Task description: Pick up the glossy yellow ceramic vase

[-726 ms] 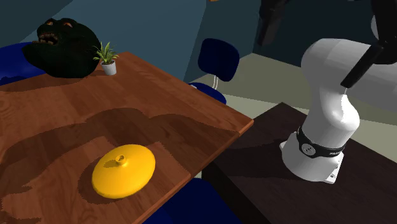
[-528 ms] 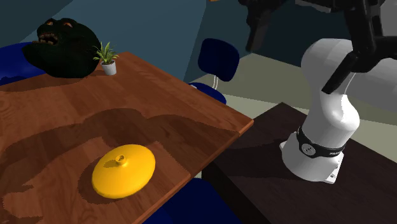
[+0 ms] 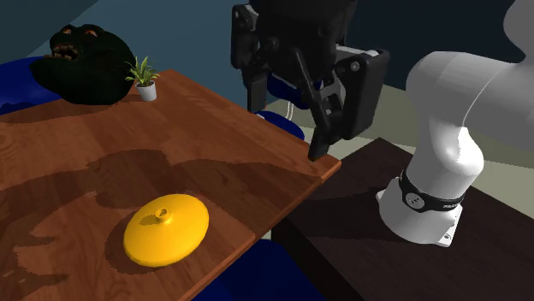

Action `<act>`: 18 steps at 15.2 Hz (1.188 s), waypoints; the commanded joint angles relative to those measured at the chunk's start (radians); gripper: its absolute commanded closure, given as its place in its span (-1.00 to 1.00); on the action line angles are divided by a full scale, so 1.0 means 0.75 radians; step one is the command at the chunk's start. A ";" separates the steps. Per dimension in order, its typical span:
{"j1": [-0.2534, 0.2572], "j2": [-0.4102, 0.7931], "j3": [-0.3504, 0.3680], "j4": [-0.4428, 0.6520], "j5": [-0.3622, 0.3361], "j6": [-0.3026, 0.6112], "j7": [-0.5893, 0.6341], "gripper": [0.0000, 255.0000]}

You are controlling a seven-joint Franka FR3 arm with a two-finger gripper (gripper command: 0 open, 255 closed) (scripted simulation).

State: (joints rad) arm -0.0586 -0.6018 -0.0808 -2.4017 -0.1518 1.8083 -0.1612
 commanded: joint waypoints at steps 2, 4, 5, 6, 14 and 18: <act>-0.016 0.119 -0.067 0.007 -0.021 0.114 -0.075 -1.00; -0.025 0.202 -0.108 0.023 -0.026 0.180 -0.124 -1.00; -0.028 0.246 -0.128 0.034 -0.027 0.212 -0.149 -1.00; -0.031 0.290 -0.148 0.047 -0.026 0.243 -0.174 -1.00; -0.055 0.683 -0.278 0.213 0.051 0.454 -0.400 -1.00; -0.082 0.896 -0.312 0.339 0.133 0.523 -0.526 -1.00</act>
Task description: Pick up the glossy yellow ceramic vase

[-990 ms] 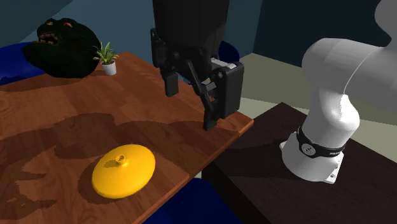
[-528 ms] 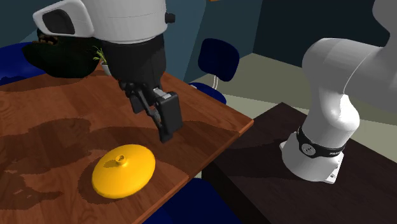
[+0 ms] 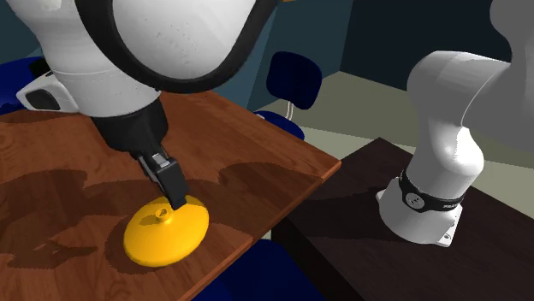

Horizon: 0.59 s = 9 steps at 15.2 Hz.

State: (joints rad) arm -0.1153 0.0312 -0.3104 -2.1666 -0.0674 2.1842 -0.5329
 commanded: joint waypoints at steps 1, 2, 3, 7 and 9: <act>-0.016 0.106 -0.011 0.061 0.044 0.035 -0.062 -1.00; -0.023 0.137 -0.011 0.083 0.057 0.041 -0.080 -1.00; -0.024 0.147 -0.010 0.075 0.061 0.058 -0.081 -1.00; -0.028 0.189 -0.007 0.050 0.076 0.124 -0.089 -1.00; -0.030 0.212 -0.004 0.039 0.084 0.157 -0.094 -1.00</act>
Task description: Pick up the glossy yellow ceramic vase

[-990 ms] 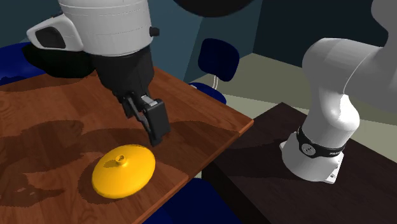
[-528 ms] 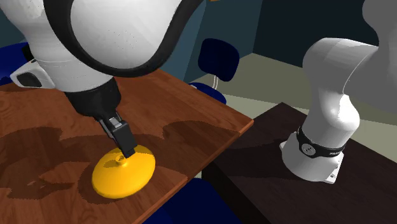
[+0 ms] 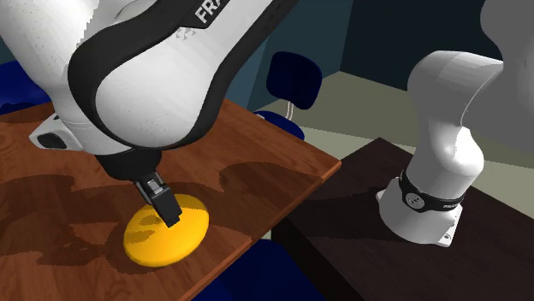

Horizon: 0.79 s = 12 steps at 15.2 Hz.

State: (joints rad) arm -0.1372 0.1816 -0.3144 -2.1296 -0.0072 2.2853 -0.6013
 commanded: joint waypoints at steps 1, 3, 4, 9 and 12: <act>-0.002 0.018 0.002 -0.014 0.007 0.031 -0.004 -1.00; -0.002 0.017 0.001 -0.012 0.006 0.030 -0.004 1.00; -0.002 0.017 0.001 -0.012 0.006 0.029 -0.004 1.00; -0.002 0.017 0.002 -0.012 0.006 0.029 -0.003 1.00; -0.002 0.018 0.002 -0.014 0.007 0.031 -0.004 1.00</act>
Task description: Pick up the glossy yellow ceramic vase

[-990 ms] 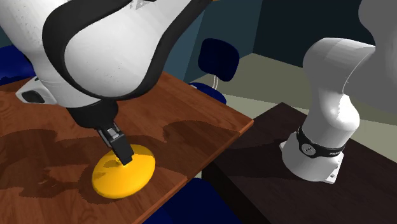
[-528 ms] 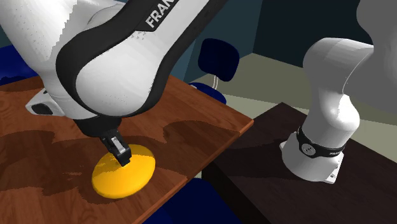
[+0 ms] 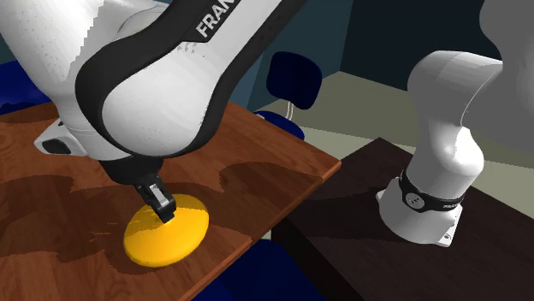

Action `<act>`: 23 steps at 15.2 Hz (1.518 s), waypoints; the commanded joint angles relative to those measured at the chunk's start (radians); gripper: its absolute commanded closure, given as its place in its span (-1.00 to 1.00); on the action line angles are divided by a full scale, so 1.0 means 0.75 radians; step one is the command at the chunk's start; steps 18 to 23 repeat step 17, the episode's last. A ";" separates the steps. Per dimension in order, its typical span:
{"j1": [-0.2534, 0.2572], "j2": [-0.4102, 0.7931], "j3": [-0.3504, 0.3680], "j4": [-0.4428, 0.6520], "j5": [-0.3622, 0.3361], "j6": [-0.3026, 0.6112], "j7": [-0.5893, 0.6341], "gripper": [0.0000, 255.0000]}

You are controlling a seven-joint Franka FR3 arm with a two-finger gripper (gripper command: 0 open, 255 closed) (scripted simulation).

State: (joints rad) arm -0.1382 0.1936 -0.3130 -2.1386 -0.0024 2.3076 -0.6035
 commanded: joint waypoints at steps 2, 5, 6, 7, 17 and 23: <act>0.002 -0.022 -0.003 0.009 -0.009 -0.031 0.004 1.00; 0.005 -0.054 -0.005 0.027 -0.020 -0.081 0.010 1.00; 0.006 -0.064 -0.006 0.034 -0.024 -0.097 0.012 1.00; 0.007 -0.074 -0.007 0.041 -0.028 -0.114 0.014 1.00; 0.012 -0.147 -0.009 0.109 -0.052 -0.251 0.025 1.00; 0.012 -0.147 -0.009 0.109 -0.052 -0.251 0.025 1.00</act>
